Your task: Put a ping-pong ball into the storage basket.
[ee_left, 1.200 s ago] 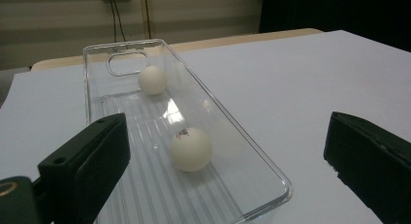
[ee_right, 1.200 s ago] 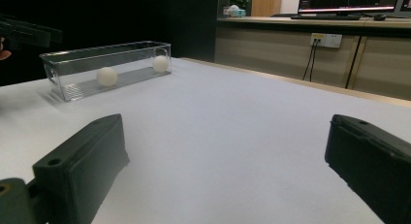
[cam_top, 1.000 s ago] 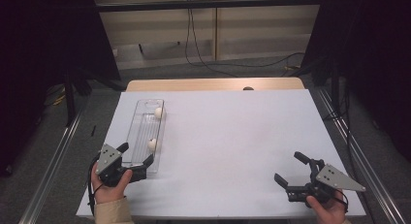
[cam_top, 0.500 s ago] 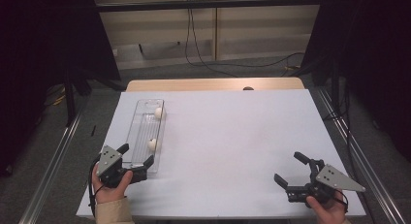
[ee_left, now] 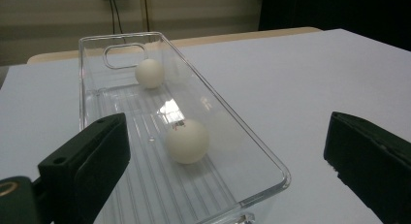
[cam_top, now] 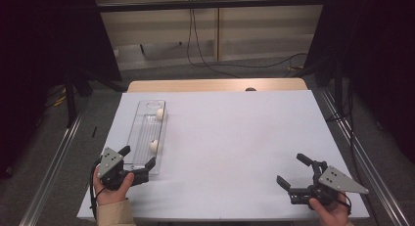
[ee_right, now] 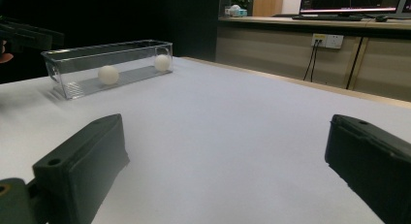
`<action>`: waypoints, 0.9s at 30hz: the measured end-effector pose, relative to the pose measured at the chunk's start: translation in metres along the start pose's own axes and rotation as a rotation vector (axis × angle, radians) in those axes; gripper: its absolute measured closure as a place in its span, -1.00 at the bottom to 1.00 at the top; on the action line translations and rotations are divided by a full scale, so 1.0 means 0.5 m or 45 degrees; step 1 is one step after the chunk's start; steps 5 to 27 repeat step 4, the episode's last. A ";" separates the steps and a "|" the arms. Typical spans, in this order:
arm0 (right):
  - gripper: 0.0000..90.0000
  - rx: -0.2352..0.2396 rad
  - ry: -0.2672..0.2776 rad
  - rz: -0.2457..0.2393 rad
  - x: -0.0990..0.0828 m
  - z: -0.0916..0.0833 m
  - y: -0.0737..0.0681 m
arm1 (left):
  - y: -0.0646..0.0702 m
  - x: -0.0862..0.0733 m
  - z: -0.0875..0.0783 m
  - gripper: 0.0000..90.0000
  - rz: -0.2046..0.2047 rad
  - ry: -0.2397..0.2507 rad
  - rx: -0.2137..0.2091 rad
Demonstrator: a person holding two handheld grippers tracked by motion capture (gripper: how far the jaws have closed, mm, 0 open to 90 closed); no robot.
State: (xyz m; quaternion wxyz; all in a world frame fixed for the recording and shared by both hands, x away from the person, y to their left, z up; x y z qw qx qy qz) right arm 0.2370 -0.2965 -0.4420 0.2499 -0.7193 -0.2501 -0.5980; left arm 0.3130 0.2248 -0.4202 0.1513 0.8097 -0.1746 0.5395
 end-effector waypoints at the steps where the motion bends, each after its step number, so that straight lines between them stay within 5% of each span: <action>1: -0.98 0.000 0.000 -0.001 0.000 0.000 0.000 | 0.001 0.000 0.001 -0.94 -0.003 0.001 -0.005; 27: -0.98 -0.001 -0.001 -0.001 0.000 0.001 0.000 | 0.001 0.000 0.001 -0.94 0.000 0.004 -0.002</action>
Point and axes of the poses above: each handheld gripper's, and its own axes: z roughly forward along the jaws, x roughly out of its top, y roughly to its right, the point moved 1 cm from there along z, roughly forward along the jaws, and after that the axes turned 5 degrees about x, right-handed, at the moved point
